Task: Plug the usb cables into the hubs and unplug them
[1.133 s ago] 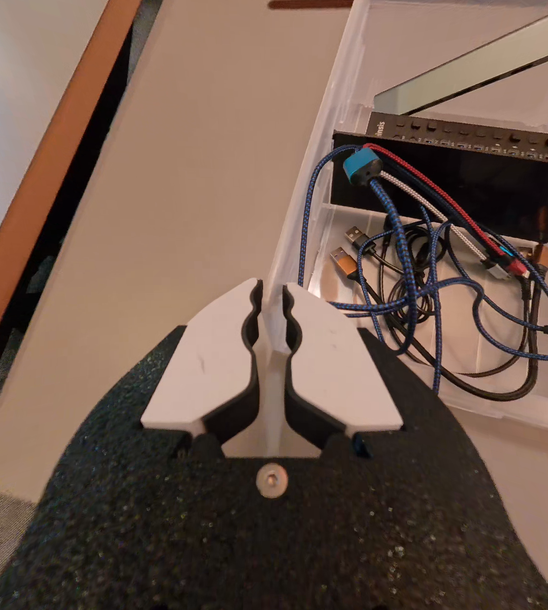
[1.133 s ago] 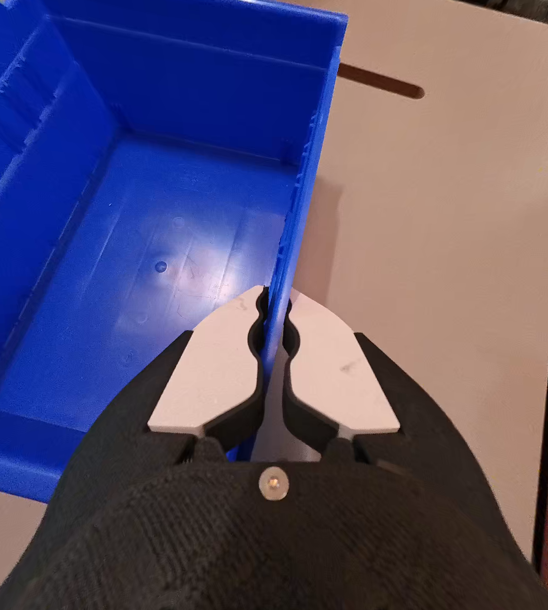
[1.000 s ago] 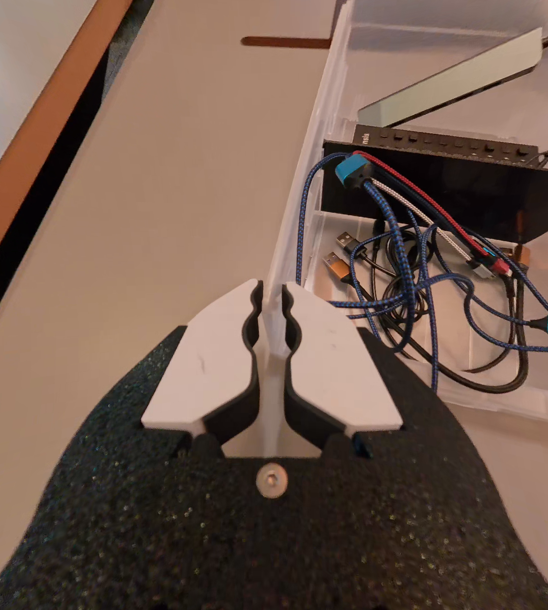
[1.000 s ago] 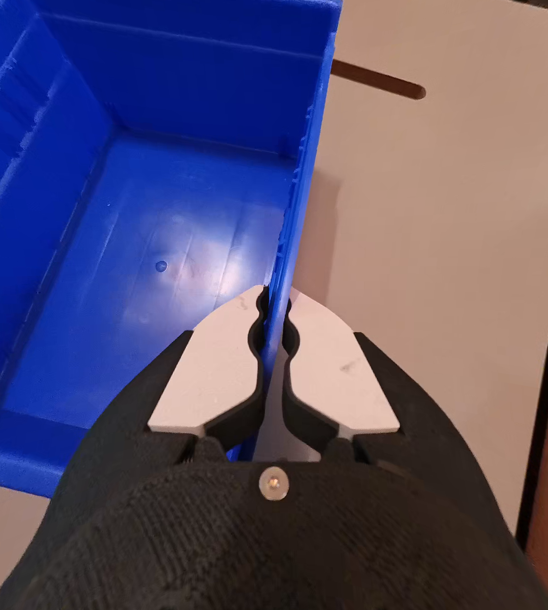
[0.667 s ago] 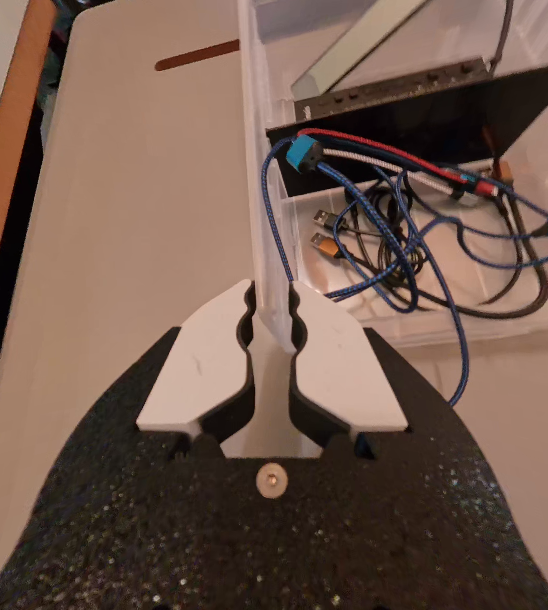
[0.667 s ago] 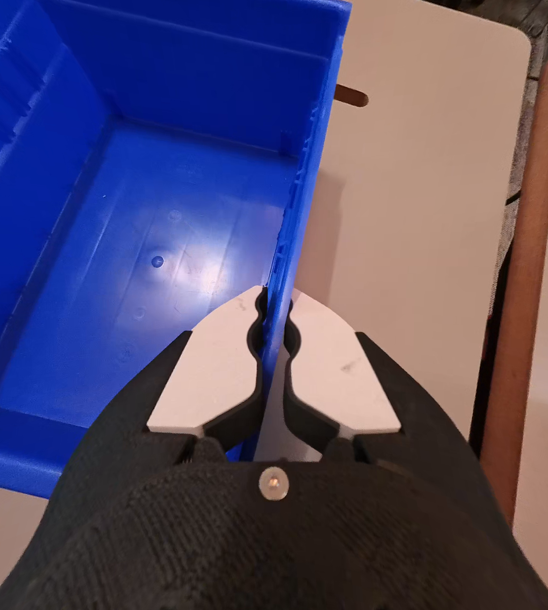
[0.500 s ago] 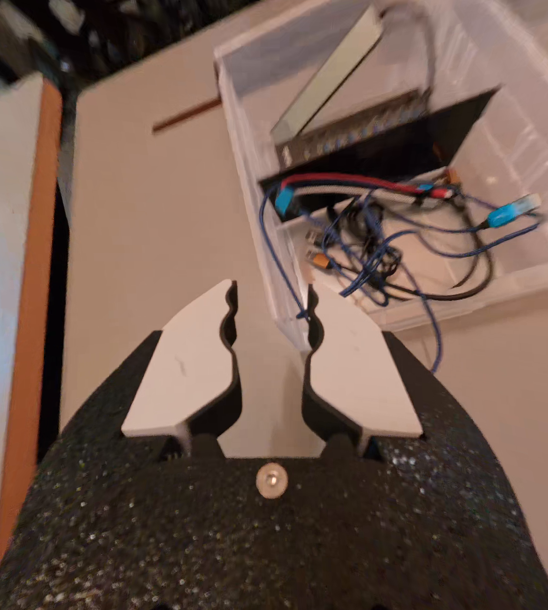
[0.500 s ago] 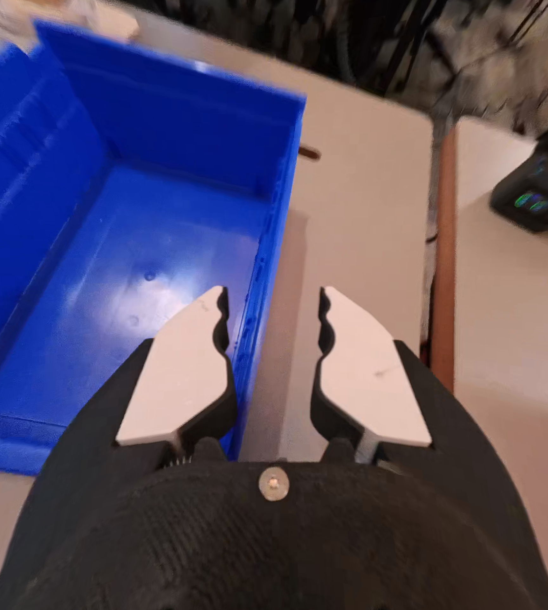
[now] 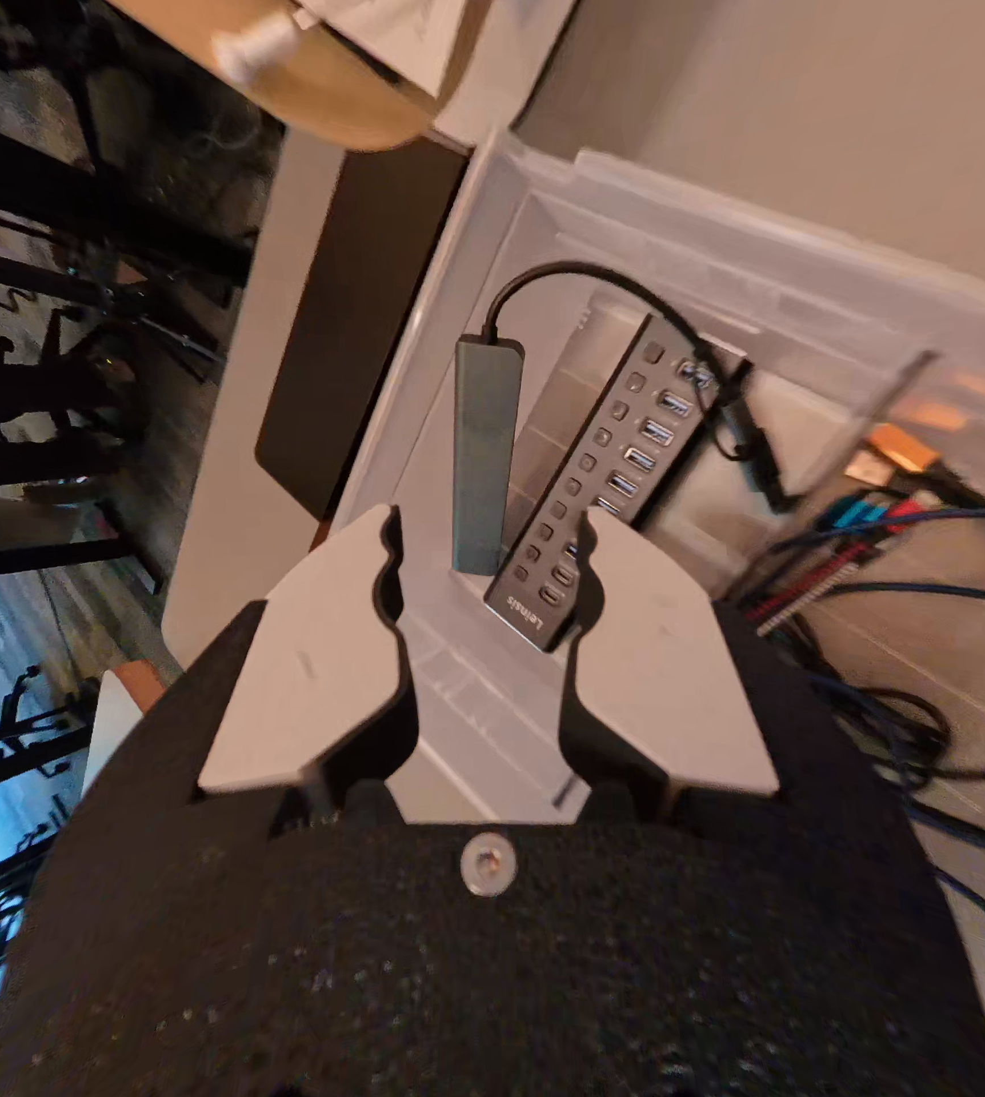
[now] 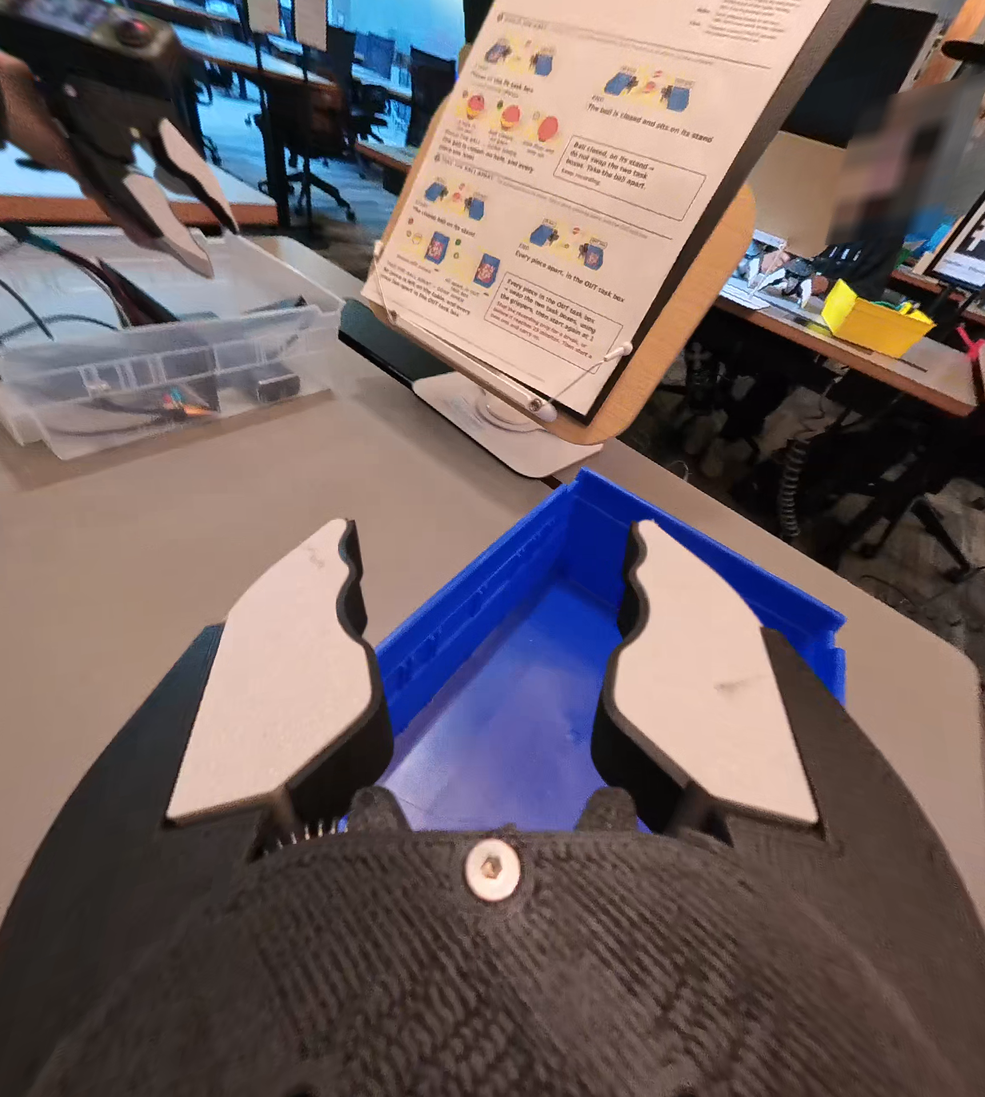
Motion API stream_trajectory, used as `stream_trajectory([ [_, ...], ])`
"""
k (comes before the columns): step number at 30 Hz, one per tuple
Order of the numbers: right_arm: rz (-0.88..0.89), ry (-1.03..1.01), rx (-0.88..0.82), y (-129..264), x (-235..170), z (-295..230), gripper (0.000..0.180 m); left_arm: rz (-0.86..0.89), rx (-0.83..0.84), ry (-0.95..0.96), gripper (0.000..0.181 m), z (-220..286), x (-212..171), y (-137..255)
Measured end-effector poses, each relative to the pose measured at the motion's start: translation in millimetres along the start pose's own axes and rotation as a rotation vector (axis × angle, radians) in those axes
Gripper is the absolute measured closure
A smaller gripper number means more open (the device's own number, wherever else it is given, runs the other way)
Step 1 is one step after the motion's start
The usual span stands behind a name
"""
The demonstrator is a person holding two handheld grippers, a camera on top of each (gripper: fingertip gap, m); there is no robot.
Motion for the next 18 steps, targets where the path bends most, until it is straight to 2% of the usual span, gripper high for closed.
stream_trajectory([
  [3,-0.039,0.033,-0.001,-1,-8,-2,0.096,-0.092,-0.018,0.004,0.134,0,-7,-42],
  [7,-0.061,0.027,-0.019,3,-15,3,0.097,-0.110,-0.040,0.051,0.137,5,-13,-70],
  [11,-0.042,0.003,-0.016,3,-16,6,0.099,-0.151,0.011,0.010,0.129,4,-18,-83],
  [18,-0.086,0.019,-0.017,-5,-27,7,0.100,-0.170,-0.016,-0.046,0.145,0,-19,-91],
])
Point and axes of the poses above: each gripper's, where its closed fingertips meet, y back along the fingers, x out of its top, z = x × y across the jaws, the point moved 6 cm from there along y, back along the fingers
